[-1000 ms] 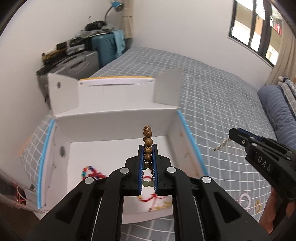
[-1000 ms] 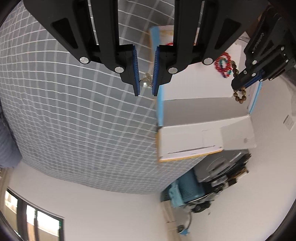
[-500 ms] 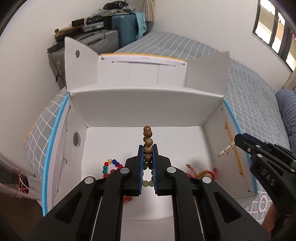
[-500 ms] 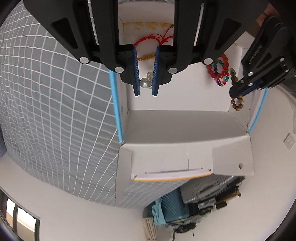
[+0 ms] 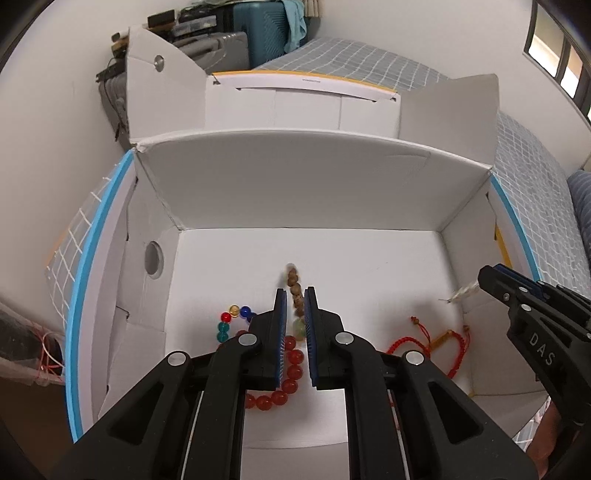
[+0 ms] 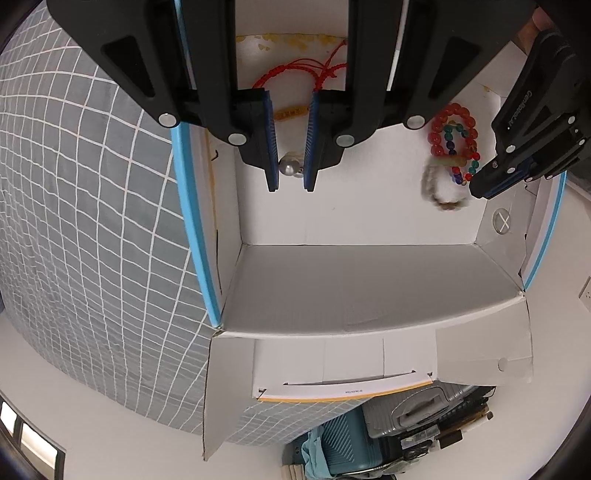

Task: Organize jewelry
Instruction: 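Open the left tool to drop the wooden bracelet while the right tool releases the pearls, then move both open tools back over the bed toward the pink and yellow bracelets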

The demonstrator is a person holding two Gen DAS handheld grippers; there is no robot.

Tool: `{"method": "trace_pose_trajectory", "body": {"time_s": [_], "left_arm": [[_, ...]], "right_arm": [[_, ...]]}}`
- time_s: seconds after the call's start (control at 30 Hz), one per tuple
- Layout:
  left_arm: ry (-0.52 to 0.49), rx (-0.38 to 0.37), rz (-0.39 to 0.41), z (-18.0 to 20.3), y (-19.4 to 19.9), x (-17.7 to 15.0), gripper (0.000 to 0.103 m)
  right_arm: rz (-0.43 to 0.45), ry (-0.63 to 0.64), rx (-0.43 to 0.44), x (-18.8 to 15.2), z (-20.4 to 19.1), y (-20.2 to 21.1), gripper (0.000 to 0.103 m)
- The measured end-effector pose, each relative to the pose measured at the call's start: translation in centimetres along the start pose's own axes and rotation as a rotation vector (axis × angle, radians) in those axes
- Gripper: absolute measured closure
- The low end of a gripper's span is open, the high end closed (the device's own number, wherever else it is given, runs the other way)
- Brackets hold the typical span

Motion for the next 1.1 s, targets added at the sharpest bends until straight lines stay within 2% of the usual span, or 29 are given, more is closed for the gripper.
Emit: {"method": "trace_pose_trajectory", "body": {"time_s": [0.1, 0.13, 0.23, 0.27, 0.33, 0.37, 0.43, 0.7, 0.93, 1.1], "left_arm": [[0.003, -0.002, -0.005, 0.0, 0.1, 0.0, 0.092], [0.004, -0.002, -0.005, 0.0, 0.1, 0.1, 0.089], [0.014, -0.001, 0.003, -0.1, 0.5, 0.2, 0.074], [0.017, -0.001, 0.01, -0.1, 0.7, 0.2, 0.072], [0.028, -0.004, 0.029, -0.2, 1.4, 0.4, 0.057], [0.032, 0.0, 0.045, -0.2, 1.8, 0.5, 0.055], [0.035, 0.004, 0.058, -0.1, 2.2, 0.7, 0.049], [0.027, -0.003, 0.106, 1.4, 3.9, 1.2, 0.031], [-0.013, -0.045, 0.156, 4.7, 6.1, 1.0, 0.016], [-0.058, -0.074, 0.193, 7.8, 7.6, 0.8, 0.009]], "right_arm": [[0.0, 0.003, 0.003, 0.1, -0.3, -0.1, 0.089], [0.001, 0.002, 0.004, 0.1, -0.3, 0.0, 0.087], [0.023, 0.005, 0.004, 0.1, -0.3, 0.6, 0.065], [0.031, 0.004, 0.004, 0.1, -0.4, 0.9, 0.062], [0.053, 0.003, 0.005, 0.2, -0.3, 1.7, 0.053], [0.062, 0.004, 0.007, 0.3, -0.3, 2.0, 0.045], [0.086, 0.005, 0.003, 0.4, -0.1, 2.8, 0.037], [0.13, -0.041, -0.027, 0.4, 3.1, 5.3, 0.024], [0.172, -0.094, -0.075, -0.3, 7.0, 8.2, 0.011], [0.199, -0.136, -0.12, -1.4, 10.5, 10.7, 0.01]]}}
Point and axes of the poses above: each gripper's, at about its wrist camera, not at the fingertips, and y roughly against the way its jaws point, z to its right, x to its top, the point moved 5 cm from there along -y, roughly the way its jaws point, and after that the axes turned 5 degrees about -y, right-handed, at the moved point
